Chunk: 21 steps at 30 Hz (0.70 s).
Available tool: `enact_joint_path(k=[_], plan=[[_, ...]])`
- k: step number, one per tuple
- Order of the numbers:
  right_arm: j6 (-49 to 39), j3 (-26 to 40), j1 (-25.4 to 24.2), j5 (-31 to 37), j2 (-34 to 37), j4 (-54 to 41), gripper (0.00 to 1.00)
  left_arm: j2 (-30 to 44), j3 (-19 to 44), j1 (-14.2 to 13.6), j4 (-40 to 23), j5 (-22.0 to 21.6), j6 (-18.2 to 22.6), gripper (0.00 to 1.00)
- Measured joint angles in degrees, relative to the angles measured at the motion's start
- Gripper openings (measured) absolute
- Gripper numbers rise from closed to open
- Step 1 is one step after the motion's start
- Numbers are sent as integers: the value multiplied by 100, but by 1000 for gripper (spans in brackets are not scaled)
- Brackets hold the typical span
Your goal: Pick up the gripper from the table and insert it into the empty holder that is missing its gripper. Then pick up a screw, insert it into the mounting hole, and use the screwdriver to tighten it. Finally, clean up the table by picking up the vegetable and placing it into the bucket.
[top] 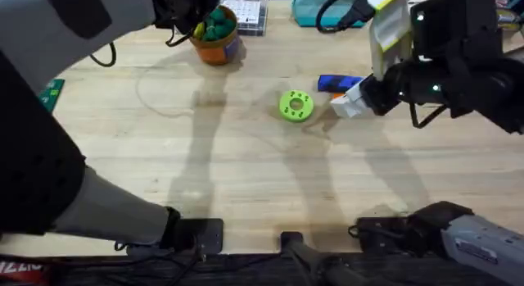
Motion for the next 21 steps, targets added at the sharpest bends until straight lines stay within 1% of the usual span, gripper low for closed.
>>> enact_joint_path(k=[2, 4, 7, 11, 14, 15, 18, 21], plan=[[0, -1, 0, 0, 1, 0, 967, -1, 0, 0, -2, 13, 22, 902], [0, -1, 0, 0, 0, 0, 967, -17, 0, 0, -2, 19, 10, 971], [0, 0, 0, 0, 2, 0, 967, -169, -3, 0, -22, 19, 98, 988], [0, -2, 0, 0, 0, 5, 967, -769, -8, 0, -326, 23, 510, 991], [0, -1, 0, 1, -4, 31, 967, -1383, 0, 0, -811, 22, 951, 992], [-1, -2, 0, 2, -17, 35, 967, -1576, 12, 0, -1061, 22, 1113, 992], [0, -8, 0, 2, -170, 34, 967, -2054, 25, 0, -1973, 97, 1666, 992], [0, -11, 0, 2, -538, 37, 967, -2336, 31, 3, -2871, 346, 2342, 992]])
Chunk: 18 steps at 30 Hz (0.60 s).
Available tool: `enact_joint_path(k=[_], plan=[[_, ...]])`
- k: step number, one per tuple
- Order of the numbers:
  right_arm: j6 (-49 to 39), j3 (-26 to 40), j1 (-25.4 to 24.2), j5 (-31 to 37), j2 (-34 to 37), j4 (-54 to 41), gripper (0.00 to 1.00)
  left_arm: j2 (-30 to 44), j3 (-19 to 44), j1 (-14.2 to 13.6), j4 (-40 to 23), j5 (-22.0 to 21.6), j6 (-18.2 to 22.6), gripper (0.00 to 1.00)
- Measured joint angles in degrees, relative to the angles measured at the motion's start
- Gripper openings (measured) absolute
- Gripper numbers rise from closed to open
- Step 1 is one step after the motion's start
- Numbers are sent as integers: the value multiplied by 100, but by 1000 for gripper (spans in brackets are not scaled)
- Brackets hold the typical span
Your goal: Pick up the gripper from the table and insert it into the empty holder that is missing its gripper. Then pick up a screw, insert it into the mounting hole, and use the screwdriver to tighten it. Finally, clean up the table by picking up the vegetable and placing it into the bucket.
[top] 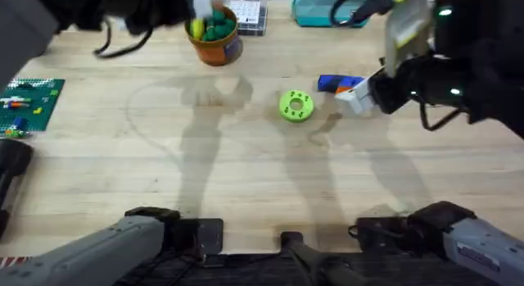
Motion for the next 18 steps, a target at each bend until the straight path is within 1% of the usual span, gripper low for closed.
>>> enact_joint_path(k=[1, 5, 7, 11, 14, 18], plan=[[2, 0, 0, 0, -148, 4, 967, -65, -3, 1, -331, 121, 255, 993], [174, 0, 0, 0, -749, 3, 967, -185, -8, 1, -1285, 540, 1136, 993], [364, 0, 0, 0, -1036, 1, 967, -204, -10, 1, -1648, 670, 1509, 993], [875, 0, 0, 0, -1583, -7, 967, -214, -12, 1, -2323, 776, 2191, 993], [1289, 0, 0, 0, -1894, -41, 967, -221, -14, 1, -2496, 825, 2602, 993], [1759, 0, 0, 0, -2086, -94, 967, -221, -15, 1, -2382, 834, 2897, 993]])
